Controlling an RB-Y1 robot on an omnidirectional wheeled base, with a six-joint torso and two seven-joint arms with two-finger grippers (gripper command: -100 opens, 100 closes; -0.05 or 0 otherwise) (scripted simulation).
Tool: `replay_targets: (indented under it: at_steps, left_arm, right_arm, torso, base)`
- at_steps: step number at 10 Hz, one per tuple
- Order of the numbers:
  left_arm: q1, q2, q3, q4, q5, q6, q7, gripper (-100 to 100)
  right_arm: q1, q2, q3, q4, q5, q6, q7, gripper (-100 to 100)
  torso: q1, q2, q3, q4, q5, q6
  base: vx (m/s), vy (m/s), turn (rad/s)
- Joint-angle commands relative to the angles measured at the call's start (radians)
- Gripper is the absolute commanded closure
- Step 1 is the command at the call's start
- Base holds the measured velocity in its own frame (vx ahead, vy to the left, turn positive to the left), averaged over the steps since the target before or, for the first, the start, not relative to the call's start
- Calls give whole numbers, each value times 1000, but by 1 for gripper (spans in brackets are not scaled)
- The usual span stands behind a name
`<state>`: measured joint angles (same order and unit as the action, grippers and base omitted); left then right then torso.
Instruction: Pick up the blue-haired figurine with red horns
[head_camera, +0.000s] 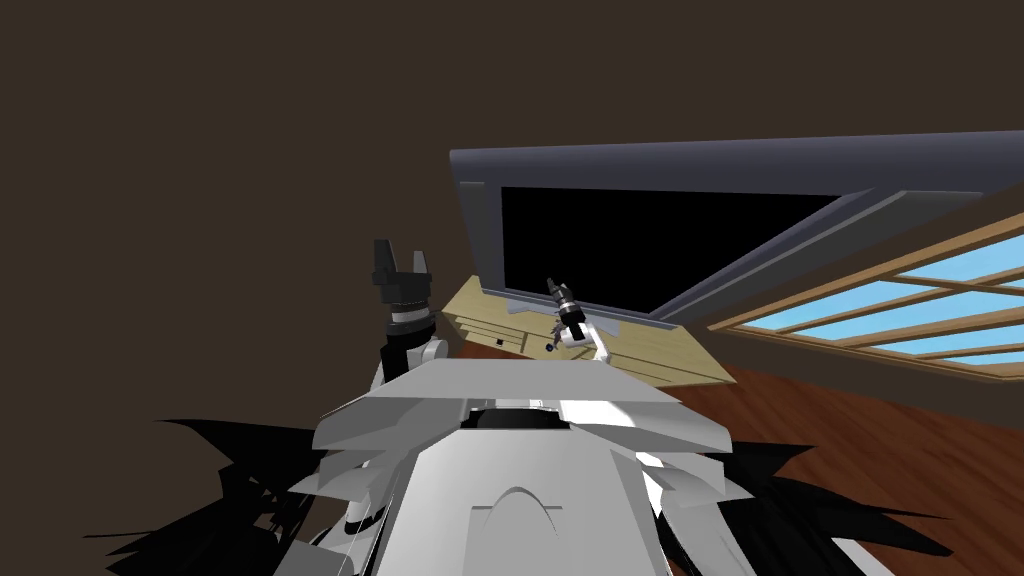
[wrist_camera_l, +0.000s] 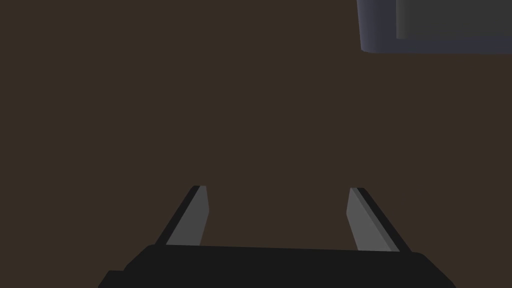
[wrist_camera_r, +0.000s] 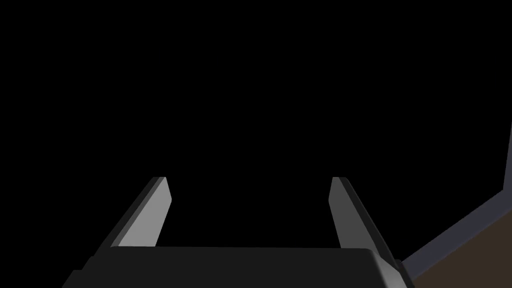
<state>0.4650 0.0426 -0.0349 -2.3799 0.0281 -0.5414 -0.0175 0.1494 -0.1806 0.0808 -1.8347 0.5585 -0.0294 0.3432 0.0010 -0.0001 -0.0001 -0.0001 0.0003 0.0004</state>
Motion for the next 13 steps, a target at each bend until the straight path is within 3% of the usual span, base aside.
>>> replay_targets:
  at_steps: [1, 2, 3, 4, 5, 6, 7, 10, 11, 12, 13]
  left_arm:
    - [0, 0, 0, 0, 0, 0, 0, 0]
    - [0, 0, 0, 0, 0, 0, 0, 0]
    - [0, 0, 0, 0, 0, 0, 0, 0]
    - [0, 0, 0, 0, 0, 0, 0, 0]
    - [0, 0, 0, 0, 0, 0, 0, 0]
    - [0, 0, 0, 0, 0, 0, 0, 0]
    - [0, 0, 0, 0, 0, 0, 0, 0]
    - [0, 0, 0, 0, 0, 0, 0, 0]
    - [0, 0, 0, 0, 0, 0, 0, 0]
    - [0, 0, 0, 0, 0, 0, 0, 0]
    - [0, 0, 0, 0, 0, 0, 0, 0]
  right_arm:
    - [-26, -2, 11, 50, 50, 50, 22, -100]
    - [-26, -2, 11, 51, 56, 52, 22, -100]
    - [-50, -4, 19, 87, 98, 95, 38, -100]
    - [-50, -4, 19, 98, 102, 95, 38, -100]
    - [-73, -5, 26, 132, 143, 138, 53, -100]
    - [-73, -5, 26, 146, 148, 138, 53, -100]
    - [-95, -6, 33, 188, 188, 180, 67, -100]
    - [-134, -6, 46, 280, 275, 251, 91, -100]
    - [-134, -6, 46, 285, 275, 260, 91, -100]
    - [-151, -6, 52, 329, 315, 292, 101, -100]
    - [-151, -6, 52, 329, 315, 299, 101, -100]
  torso:
    - [0, 0, 0, 0, 0, 0]
    - [0, 0, 0, 0, 0, 0]
    - [0, 0, 0, 0, 0, 0]
    - [0, 0, 0, 0, 0, 0]
    - [0, 0, 0, 0, 0, 0]
    - [0, 0, 0, 0, 0, 0]
    - [0, 0, 0, 0, 0, 0]
    - [0, 1, 0, 0, 0, 0]
    - [0, 1, 0, 0, 0, 0]
    - [0, 1, 0, 0, 0, 0]
    - [-1, 0, 0, 0, 0, 0]
  base:
    - [-3, 18, 58]
    - [-2, 13, 32]
    - [-5, 16, 48]
    - [-6, 16, 32]
    - [-5, 17, 60]
    - [-4, 12, 38]
    - [-10, 16, 63]
    - [-14, 17, 63]
    - [-10, 12, 22]
    - [-13, 13, 50]
    - [-15, 9, 31]
